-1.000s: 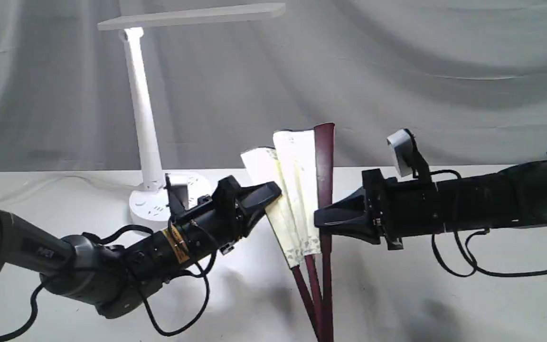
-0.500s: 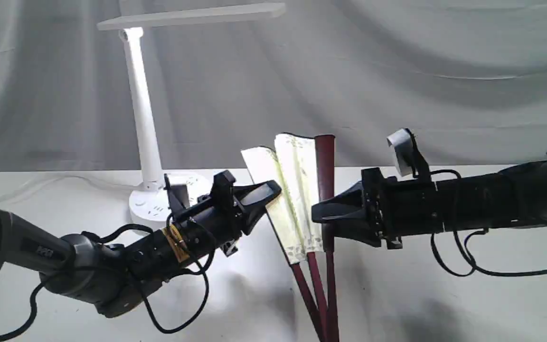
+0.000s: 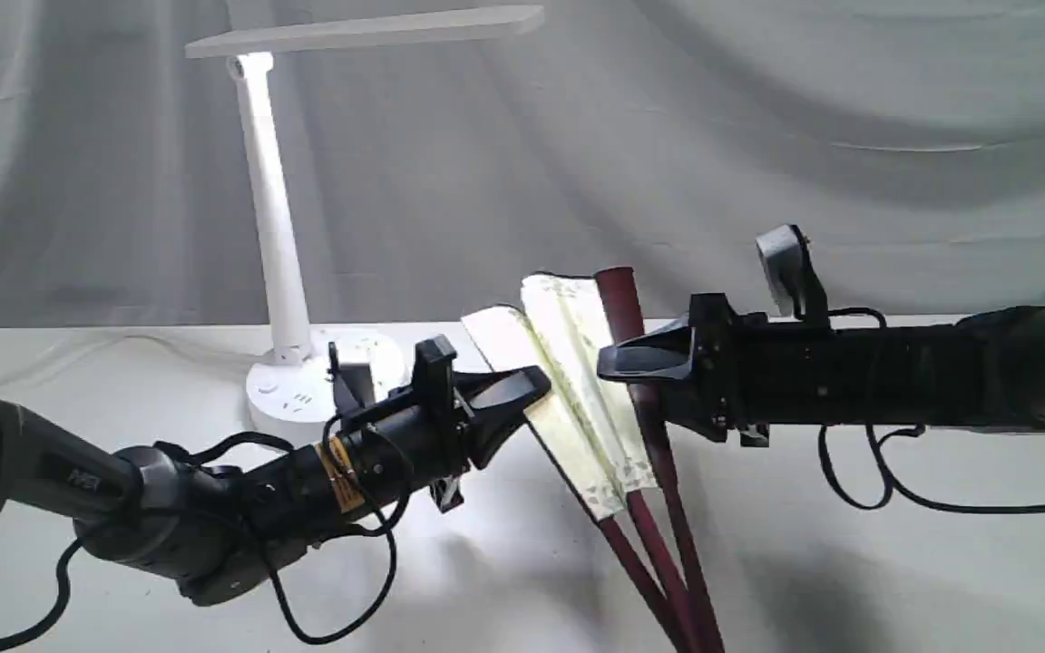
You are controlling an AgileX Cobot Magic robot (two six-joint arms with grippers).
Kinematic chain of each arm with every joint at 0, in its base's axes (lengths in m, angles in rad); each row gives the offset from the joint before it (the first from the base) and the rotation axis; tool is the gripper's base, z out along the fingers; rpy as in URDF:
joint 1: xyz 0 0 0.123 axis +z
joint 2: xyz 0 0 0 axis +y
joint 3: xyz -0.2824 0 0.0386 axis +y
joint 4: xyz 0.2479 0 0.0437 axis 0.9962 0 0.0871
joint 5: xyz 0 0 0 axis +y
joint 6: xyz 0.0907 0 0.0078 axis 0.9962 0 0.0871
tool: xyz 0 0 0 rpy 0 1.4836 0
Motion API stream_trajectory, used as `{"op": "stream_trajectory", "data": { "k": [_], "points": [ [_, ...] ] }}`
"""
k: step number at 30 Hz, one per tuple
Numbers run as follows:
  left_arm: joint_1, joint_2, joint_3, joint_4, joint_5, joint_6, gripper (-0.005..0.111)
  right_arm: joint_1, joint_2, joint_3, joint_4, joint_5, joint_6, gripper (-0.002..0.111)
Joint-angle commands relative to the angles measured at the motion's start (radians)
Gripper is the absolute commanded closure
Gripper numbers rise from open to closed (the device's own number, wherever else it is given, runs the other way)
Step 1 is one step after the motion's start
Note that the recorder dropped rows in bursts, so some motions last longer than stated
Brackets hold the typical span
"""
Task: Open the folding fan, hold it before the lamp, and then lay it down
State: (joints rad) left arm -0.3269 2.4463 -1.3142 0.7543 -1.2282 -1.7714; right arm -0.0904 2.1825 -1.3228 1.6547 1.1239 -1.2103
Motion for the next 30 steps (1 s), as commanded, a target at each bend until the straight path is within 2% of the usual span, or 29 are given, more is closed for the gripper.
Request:
{"op": "stream_trajectory", "data": {
  "k": [1, 12, 20, 23, 30],
  "points": [
    [-0.001, -0.001, -0.003, 0.043, 0.007, -0.010, 0.107, -0.001, -0.011, -0.001, 0.044, -0.011, -0.024, 0.064],
    [0.002, -0.001, -0.003, 0.053, 0.007, -0.015, 0.107, -0.001, -0.011, -0.001, 0.089, -0.078, -0.038, 0.073],
    [0.002, -0.001, -0.018, 0.105, 0.007, -0.038, 0.107, -0.001, -0.011, -0.001, 0.090, -0.093, -0.049, 0.074],
    [0.002, -0.001, -0.052, 0.157, 0.007, -0.053, 0.107, -0.001, -0.011, -0.001, 0.090, -0.097, -0.066, 0.079],
    [0.002, -0.001, -0.073, 0.167, 0.007, -0.063, 0.107, -0.001, -0.011, -0.001, 0.090, -0.101, -0.067, 0.098]
  ]
}}
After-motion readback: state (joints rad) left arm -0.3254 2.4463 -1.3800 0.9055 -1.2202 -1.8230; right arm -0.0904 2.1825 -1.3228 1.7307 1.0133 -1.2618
